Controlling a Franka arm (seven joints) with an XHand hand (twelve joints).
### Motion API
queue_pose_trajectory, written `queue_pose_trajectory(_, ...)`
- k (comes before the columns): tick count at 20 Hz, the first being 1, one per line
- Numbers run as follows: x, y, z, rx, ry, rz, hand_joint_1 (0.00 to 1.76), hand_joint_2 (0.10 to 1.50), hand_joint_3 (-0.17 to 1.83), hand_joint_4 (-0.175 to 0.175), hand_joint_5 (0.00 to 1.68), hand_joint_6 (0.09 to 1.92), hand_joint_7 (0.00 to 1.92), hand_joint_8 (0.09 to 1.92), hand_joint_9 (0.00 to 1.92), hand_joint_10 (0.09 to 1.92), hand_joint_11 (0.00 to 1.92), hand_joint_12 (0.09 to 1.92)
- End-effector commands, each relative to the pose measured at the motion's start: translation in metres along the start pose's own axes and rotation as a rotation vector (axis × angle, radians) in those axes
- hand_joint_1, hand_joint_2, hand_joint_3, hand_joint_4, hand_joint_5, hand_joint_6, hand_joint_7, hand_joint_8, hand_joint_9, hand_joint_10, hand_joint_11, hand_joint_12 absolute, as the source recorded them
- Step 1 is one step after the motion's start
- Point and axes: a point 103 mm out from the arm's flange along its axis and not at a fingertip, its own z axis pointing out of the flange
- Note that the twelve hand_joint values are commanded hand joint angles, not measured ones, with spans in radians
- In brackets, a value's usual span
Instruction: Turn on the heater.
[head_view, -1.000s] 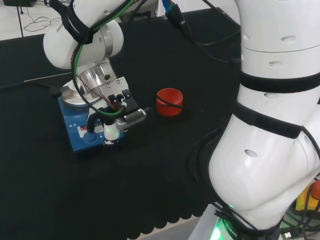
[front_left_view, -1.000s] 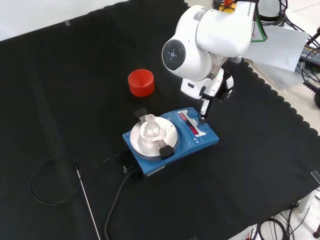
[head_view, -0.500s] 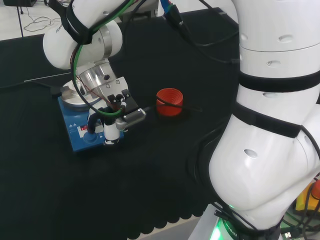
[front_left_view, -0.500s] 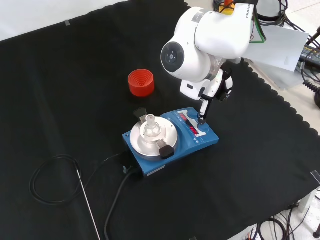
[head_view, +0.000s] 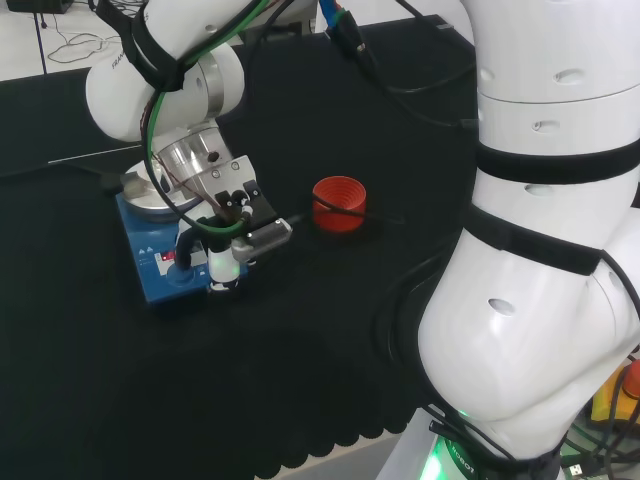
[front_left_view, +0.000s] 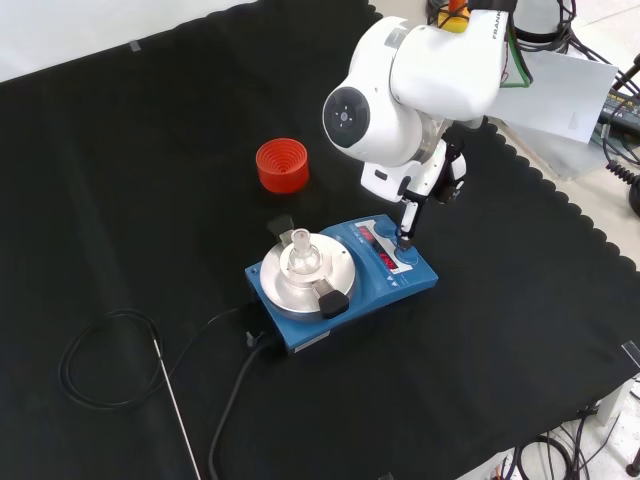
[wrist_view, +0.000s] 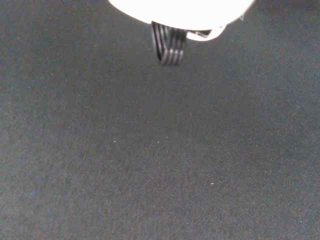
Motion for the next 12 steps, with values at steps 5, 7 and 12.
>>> queue_pose_trajectory(5,-0.006,0.005,0.008,0.002,0.022,-0.009,1.37,0.68,1.00,-0.018,0.35,0.24,1.40,1.48,1.56,1.41,1.15,1.36)
queue_pose_trajectory(7,-0.006,0.005,0.007,0.004,0.022,-0.003,1.37,0.68,1.00,-0.018,0.35,0.25,1.40,1.48,1.56,1.41,1.15,1.36)
queue_pose_trajectory(12,-0.010,0.002,0.005,-0.003,0.035,-0.006,1.37,0.68,1.00,-0.019,0.35,0.26,1.40,1.47,1.56,1.41,1.15,1.36)
